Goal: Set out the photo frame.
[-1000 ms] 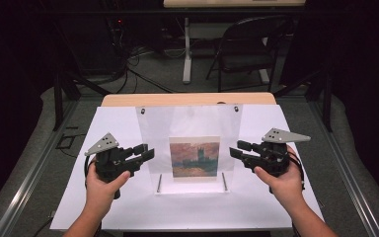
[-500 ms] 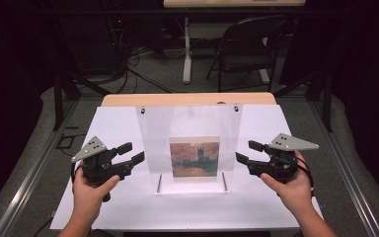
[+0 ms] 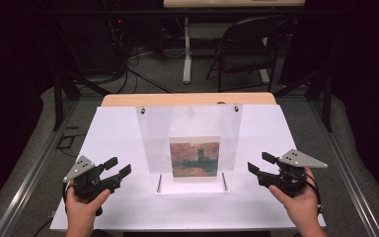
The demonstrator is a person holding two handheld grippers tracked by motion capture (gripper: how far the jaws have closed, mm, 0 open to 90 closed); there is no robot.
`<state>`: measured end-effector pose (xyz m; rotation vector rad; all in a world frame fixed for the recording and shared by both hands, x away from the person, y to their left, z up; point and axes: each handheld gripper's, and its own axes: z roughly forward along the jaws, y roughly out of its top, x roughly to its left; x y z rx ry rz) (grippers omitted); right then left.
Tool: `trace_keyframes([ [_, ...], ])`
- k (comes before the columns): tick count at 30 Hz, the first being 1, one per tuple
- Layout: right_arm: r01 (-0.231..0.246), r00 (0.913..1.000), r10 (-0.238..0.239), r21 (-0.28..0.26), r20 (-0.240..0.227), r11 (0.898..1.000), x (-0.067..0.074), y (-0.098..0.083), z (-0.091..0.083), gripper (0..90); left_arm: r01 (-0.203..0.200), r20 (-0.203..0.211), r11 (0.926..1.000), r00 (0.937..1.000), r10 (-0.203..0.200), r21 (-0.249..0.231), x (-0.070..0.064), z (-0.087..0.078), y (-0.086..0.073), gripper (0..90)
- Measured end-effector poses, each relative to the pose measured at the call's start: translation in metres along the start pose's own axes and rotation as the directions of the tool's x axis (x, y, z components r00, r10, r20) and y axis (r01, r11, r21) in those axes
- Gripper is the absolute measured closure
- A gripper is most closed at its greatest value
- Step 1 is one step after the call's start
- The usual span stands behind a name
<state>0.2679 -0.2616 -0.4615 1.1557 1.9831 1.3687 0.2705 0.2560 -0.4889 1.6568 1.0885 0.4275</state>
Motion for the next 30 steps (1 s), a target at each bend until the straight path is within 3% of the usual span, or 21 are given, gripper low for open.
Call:
trace_keyframes([
  [6,-0.028,0.9987,0.027,0.022,0.043,0.999,-0.007,-0.024,0.01,35.8,-0.014,-0.073,0.999,0.9972,0.017,0.043,0.013,0.015,-0.015,35.9],
  [11,-0.048,0.997,0.045,0.038,0.062,0.998,-0.013,-0.042,0.023,35.9,0.005,-0.08,0.9983,0.9968,-0.001,0.058,0.021,0.025,-0.021,36.2],
  [15,-0.076,0.9958,0.073,0.045,0.055,0.996,-0.018,-0.049,0.03,35.9,-0.027,-0.094,0.9978,0.9951,0.032,0.06,0.023,0.029,-0.026,36.6],
  [19,-0.066,0.9955,0.063,0.031,0.07,0.997,-0.018,-0.054,0.033,35.9,-0.029,-0.086,0.9963,0.9957,0.035,0.081,0.023,0.032,-0.032,36.6],
  [23,-0.056,0.9962,0.052,0.063,0.069,0.996,-0.014,-0.062,0.04,35.9,-0.029,-0.069,0.9953,0.997,0.036,0.093,0.022,0.035,-0.035,36.7],
  [30,-0.026,0.9983,0.021,0.096,0.054,0.995,-0.007,-0.071,0.049,36.5,-0.063,-0.06,0.9903,0.9957,0.071,0.124,0.017,0.038,-0.036,36.7],
])
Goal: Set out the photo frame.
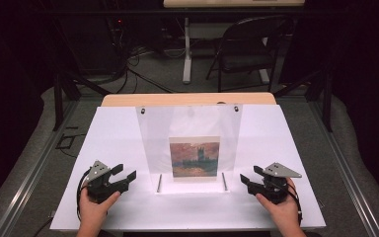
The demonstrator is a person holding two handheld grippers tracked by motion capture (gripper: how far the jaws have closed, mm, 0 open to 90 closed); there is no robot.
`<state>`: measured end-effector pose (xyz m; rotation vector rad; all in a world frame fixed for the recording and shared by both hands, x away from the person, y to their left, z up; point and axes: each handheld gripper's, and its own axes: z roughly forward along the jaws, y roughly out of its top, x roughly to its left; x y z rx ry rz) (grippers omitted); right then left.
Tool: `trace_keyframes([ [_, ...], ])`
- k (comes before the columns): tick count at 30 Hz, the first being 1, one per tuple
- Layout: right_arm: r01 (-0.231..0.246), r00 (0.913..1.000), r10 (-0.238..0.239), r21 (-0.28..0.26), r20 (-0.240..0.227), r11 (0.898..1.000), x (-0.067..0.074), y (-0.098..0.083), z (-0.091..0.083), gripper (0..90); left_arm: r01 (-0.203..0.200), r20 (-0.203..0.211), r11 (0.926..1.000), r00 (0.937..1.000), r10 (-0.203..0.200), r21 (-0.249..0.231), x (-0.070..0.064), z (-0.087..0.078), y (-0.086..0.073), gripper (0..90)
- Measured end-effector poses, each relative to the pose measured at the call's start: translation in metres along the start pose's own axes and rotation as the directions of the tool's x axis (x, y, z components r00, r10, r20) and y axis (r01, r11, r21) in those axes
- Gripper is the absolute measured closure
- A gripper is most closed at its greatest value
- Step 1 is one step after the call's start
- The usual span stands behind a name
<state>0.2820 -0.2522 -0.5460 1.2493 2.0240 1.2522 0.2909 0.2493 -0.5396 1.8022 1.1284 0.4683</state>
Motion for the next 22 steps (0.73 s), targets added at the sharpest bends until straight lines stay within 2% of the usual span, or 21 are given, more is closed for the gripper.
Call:
trace_keyframes([
  [8,-0.021,0.9995,0.021,0.018,-0.024,1.0,0.001,-0.0021,0.0016,36.5,-0.003,-0.003,1.0,1.0,0.003,0.003,-0.0009,0.0,-0.0004,36.7],
  [22,-0.049,0.9984,0.05,0.014,-0.029,0.999,-0.0033,-0.003,0.0016,36.8,0.007,-0.013,0.9999,0.9999,-0.007,0.013,0.0003,0.0007,-0.0009,36.7],
])
